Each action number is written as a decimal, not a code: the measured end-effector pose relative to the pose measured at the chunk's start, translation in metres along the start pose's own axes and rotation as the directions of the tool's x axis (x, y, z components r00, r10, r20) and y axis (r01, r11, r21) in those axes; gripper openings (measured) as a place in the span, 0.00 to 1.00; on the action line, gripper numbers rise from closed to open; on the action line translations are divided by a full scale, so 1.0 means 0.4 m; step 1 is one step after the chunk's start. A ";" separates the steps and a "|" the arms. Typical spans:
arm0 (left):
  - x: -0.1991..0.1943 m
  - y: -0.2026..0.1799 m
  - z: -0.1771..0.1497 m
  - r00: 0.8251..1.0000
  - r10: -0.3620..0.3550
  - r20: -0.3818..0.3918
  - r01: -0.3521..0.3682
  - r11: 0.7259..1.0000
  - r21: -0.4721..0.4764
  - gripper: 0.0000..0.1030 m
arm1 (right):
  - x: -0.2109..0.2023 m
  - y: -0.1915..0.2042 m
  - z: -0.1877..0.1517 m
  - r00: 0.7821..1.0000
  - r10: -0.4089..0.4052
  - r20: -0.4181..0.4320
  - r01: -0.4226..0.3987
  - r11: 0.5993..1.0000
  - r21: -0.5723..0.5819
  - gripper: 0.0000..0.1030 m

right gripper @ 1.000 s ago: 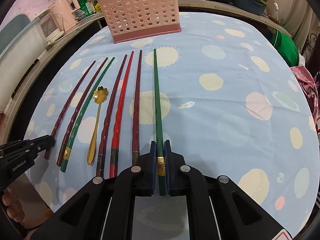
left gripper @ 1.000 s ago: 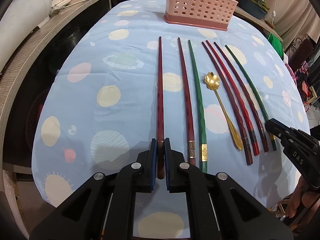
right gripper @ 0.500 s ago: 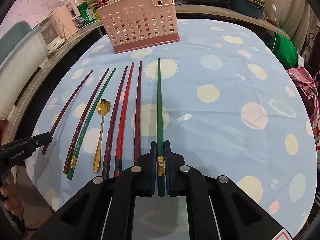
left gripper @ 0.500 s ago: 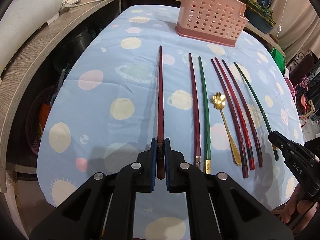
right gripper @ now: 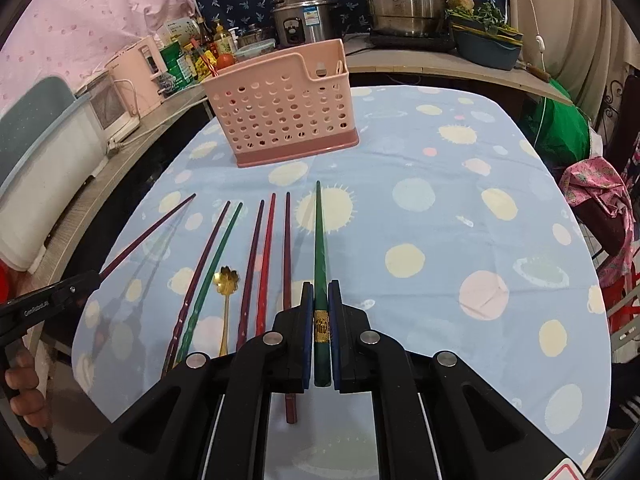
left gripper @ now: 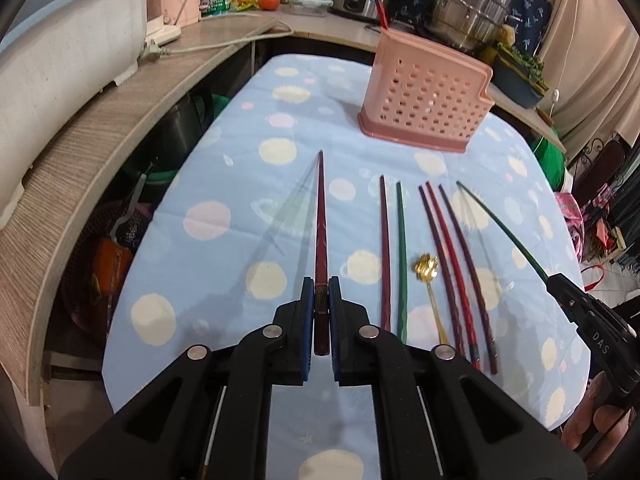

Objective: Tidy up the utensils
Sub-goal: 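Carry the dark red chopstick with the left tool while the right tool carries the green one to the basket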

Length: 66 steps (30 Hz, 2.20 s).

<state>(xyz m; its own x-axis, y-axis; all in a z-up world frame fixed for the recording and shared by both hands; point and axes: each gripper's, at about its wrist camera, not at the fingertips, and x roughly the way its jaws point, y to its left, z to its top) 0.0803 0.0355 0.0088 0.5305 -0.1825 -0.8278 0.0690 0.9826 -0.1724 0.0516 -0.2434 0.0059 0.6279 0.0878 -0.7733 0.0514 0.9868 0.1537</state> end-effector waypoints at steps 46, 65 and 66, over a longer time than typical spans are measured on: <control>-0.321 -0.131 0.559 0.853 -0.103 0.512 0.085 0.995 0.058 0.07 | -0.205 -0.034 0.520 0.891 0.108 0.441 -0.165 0.982 0.093 0.07; -0.170 -0.221 0.703 0.855 -0.098 0.509 0.064 0.994 0.084 0.07 | -0.053 0.001 0.700 0.891 0.131 0.435 -0.175 0.982 0.064 0.07; -0.154 -0.219 0.702 0.861 -0.100 0.498 0.068 0.994 0.082 0.07 | -0.041 -0.001 0.696 0.895 0.132 0.426 -0.176 0.982 0.066 0.07</control>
<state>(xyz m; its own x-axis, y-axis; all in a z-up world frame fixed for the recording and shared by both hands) 0.2789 -0.0299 0.2248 0.8711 -0.2379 -0.4296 0.1738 0.9675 -0.1835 0.2577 -0.2830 0.1898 0.8998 0.1505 -0.4095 -0.0087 0.9446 0.3281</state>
